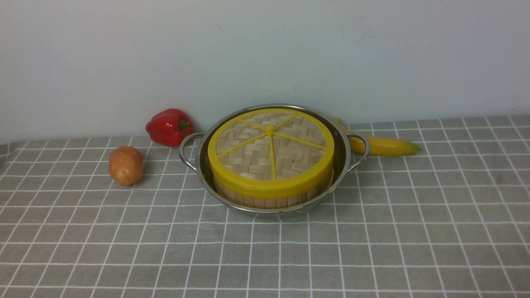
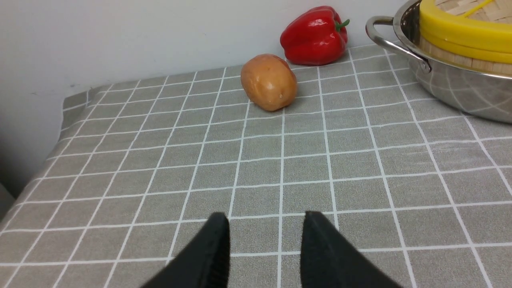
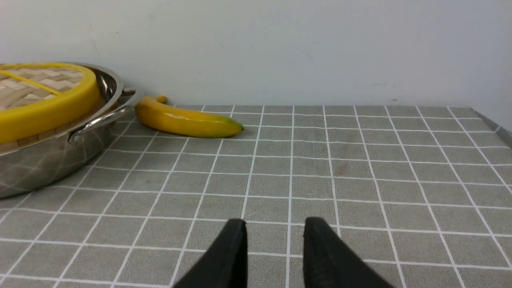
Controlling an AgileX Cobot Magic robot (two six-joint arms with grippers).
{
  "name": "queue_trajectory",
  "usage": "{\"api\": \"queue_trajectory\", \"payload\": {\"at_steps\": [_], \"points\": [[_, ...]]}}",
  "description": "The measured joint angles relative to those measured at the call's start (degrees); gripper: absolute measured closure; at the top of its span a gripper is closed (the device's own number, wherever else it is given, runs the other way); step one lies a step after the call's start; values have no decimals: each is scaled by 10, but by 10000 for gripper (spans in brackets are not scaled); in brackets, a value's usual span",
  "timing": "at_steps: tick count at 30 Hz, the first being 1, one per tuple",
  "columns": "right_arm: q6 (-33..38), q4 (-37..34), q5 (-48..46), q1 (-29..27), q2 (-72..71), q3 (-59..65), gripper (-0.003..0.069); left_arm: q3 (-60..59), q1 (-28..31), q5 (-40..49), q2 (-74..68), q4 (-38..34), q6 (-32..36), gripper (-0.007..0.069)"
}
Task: Place the steamer in the pot on the grey tablecloth, and put the lid on the steamer.
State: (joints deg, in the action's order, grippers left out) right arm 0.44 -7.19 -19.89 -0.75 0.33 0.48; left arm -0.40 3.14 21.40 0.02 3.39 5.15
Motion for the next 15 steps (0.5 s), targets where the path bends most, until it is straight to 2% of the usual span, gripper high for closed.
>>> {"api": "queue_trajectory", "payload": {"at_steps": [15], "points": [[0,0,0,0,0,0,419,0,0,0,0,0,0,381]]}}
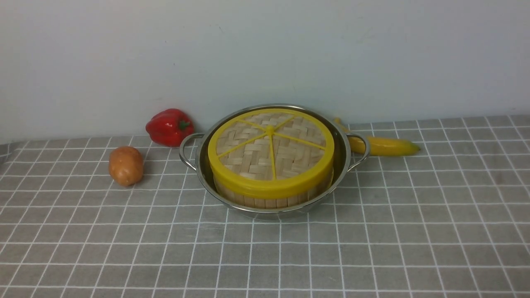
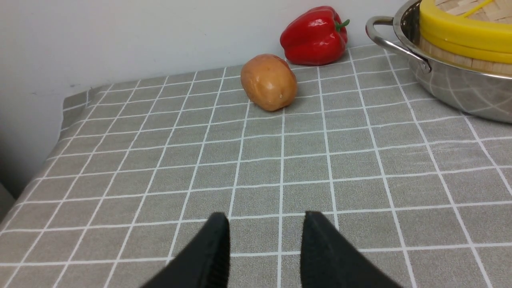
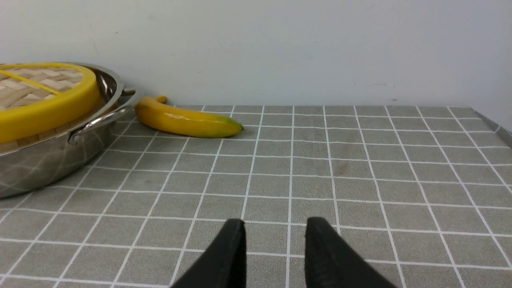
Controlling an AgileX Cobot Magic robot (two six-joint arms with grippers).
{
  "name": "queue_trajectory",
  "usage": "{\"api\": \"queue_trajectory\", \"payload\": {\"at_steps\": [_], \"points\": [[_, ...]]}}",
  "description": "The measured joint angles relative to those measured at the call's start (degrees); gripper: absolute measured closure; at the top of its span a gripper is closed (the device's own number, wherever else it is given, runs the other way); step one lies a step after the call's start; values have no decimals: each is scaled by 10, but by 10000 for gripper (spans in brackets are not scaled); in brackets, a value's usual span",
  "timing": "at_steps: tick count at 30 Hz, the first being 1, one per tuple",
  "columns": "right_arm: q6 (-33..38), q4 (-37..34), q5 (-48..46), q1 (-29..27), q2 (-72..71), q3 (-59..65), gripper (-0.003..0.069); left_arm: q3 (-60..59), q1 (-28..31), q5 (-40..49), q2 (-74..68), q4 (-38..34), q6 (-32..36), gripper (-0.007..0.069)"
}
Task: Place the steamer in the pot on the grey tablecloth, and put the lid on the steamer.
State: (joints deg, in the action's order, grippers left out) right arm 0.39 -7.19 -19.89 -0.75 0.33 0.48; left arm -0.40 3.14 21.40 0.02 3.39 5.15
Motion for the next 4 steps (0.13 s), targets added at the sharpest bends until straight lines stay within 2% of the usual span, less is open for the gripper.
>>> {"api": "queue_trajectory", "payload": {"at_steps": [4], "points": [[-7,0,0,0,0,0,419,0,0,0,0,0,0,381]]}}
